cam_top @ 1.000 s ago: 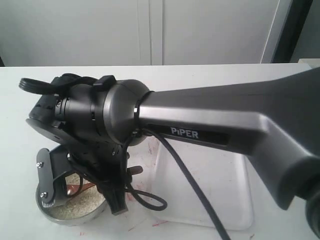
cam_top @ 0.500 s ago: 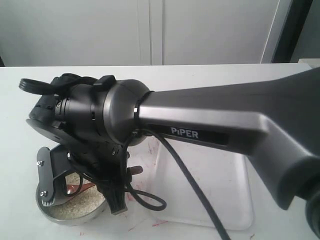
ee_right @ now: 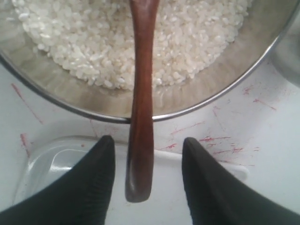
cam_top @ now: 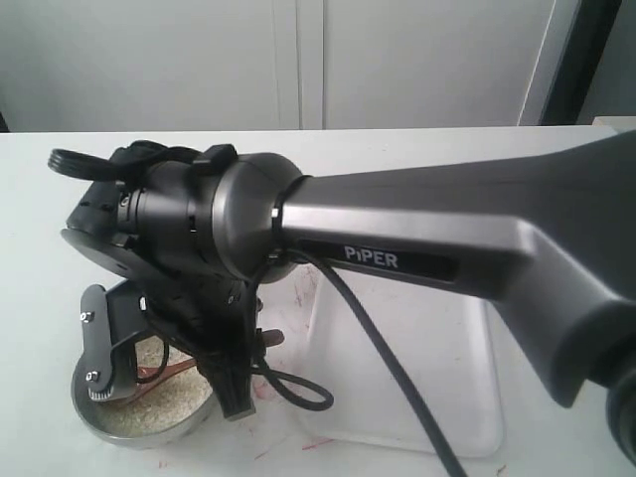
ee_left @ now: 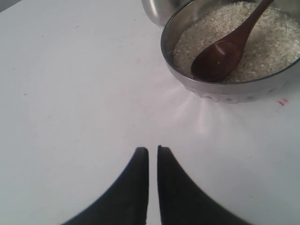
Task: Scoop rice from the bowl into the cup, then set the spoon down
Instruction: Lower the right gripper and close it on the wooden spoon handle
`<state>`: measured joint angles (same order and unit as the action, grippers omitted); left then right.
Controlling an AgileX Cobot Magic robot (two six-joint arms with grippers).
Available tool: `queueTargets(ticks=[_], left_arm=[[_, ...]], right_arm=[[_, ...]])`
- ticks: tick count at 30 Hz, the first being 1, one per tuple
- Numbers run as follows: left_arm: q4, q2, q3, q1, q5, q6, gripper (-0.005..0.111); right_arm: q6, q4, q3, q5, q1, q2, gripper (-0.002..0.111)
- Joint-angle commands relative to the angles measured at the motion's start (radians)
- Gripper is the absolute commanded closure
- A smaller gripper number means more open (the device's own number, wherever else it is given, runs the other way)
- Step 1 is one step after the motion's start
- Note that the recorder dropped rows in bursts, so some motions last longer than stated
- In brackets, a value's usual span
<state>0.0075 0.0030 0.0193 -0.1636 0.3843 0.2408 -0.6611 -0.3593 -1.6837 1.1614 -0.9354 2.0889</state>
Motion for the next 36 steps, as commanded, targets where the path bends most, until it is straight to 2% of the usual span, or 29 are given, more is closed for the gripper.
queueTargets(ticks=[1, 36], left_arm=[[0.001, -0.003, -0.009, 0.000, 0.035, -0.006, 0.092], [0.001, -0.003, -0.009, 0.000, 0.035, -0.006, 0.092]], right_arm=[[0.012, 0.002, -0.002, -0.007, 0.011, -0.003, 0.069], [0.012, -0.004, -0.002, 0.046, 0.011, 0.012, 0.070]])
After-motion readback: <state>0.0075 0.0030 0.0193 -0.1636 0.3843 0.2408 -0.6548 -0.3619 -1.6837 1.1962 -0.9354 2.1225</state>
